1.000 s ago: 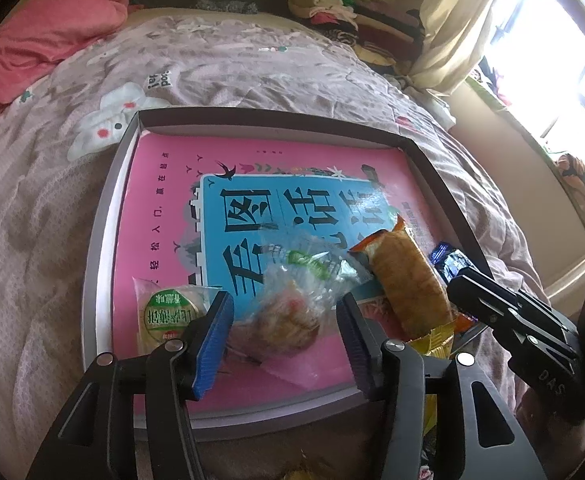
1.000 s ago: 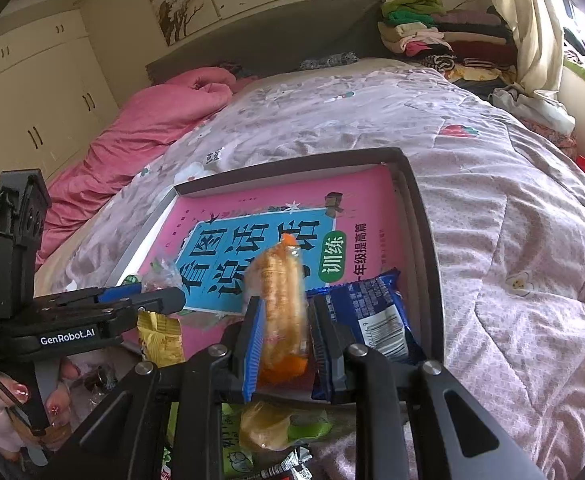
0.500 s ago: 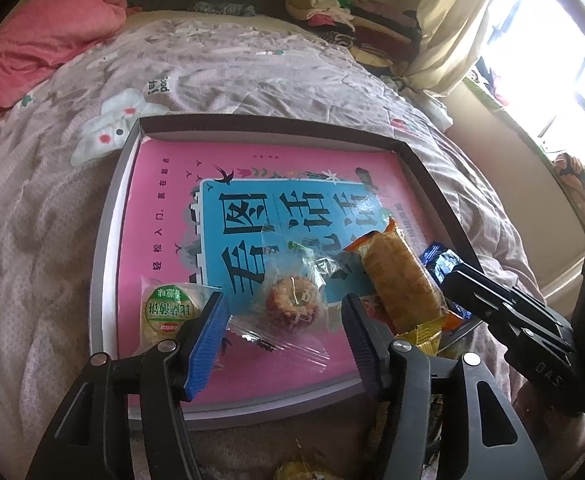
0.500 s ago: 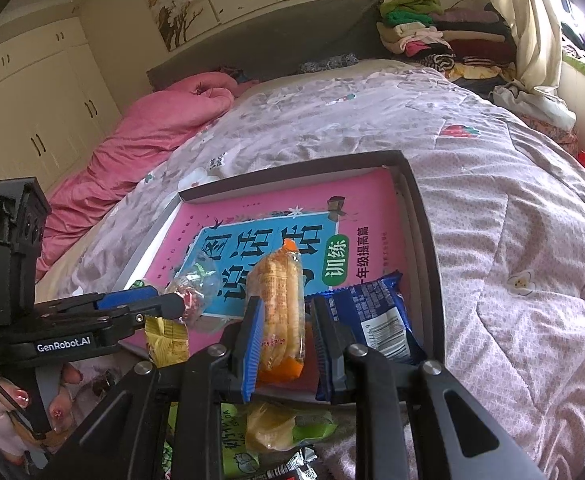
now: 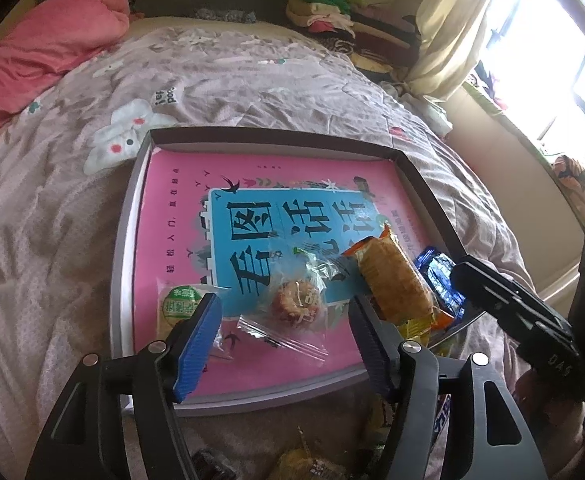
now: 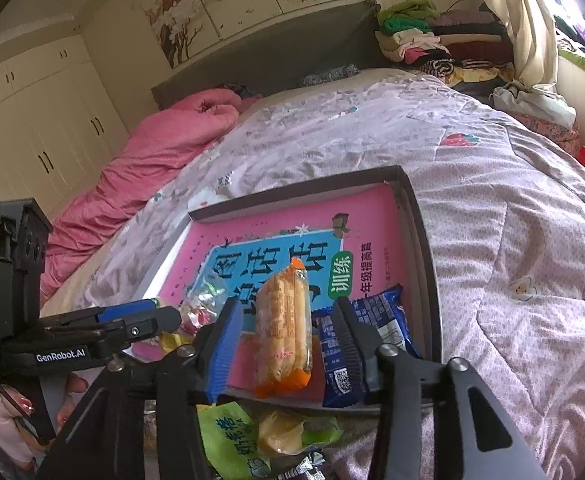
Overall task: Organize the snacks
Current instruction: 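Withdraw both open tools from the tray toward the snacks on the bed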
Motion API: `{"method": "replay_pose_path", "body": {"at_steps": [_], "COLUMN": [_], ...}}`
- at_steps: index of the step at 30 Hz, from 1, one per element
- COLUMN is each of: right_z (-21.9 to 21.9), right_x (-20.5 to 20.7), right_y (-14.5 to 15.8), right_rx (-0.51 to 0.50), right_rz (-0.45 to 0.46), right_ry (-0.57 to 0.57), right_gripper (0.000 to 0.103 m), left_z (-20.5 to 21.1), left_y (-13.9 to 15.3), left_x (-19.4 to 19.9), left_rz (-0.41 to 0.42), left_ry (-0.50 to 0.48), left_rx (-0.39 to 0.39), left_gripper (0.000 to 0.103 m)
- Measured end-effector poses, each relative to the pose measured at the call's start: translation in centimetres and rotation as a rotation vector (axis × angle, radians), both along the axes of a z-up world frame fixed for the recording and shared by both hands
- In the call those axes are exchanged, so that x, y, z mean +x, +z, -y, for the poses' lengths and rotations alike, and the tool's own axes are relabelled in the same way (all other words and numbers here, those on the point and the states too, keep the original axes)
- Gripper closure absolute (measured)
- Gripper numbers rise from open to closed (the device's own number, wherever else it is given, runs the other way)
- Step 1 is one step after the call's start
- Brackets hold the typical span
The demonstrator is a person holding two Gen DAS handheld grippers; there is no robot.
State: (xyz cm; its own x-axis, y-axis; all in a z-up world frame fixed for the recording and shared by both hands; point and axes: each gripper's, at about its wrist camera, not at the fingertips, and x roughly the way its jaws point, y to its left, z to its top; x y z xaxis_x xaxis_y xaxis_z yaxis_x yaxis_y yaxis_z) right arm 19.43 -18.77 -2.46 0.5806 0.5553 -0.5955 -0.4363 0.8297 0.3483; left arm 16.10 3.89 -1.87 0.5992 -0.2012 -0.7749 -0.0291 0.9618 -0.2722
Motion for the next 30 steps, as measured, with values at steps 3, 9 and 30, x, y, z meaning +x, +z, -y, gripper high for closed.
{"method": "replay_pose_path", "body": {"at_steps": [3,9,30], "right_z": [0.0,-0.1,0.2], "right_x": [-0.2,-0.5,-1.5], "right_y": [0.3,0.6,1.6], "right_rx": [0.010,0.010,0.028], "right_rz": [0.010,0.022,0.060], "right_ry": [0.002,0.007,0.009], "right_gripper": [0.055,0.050,0.036], "left_z": [-0.1,0.4,0.1], "left_y": [0.3,1.1,2.8], "left_x": [-0.3,-0.7,-2.8], "left_rz": [0.005,0.026,0.054], "left_ry": [0.003,-0.010,-0.007], "left_rx": [0.005,0.031,0.035], "left_gripper": [0.026,0.026,0.024]}}
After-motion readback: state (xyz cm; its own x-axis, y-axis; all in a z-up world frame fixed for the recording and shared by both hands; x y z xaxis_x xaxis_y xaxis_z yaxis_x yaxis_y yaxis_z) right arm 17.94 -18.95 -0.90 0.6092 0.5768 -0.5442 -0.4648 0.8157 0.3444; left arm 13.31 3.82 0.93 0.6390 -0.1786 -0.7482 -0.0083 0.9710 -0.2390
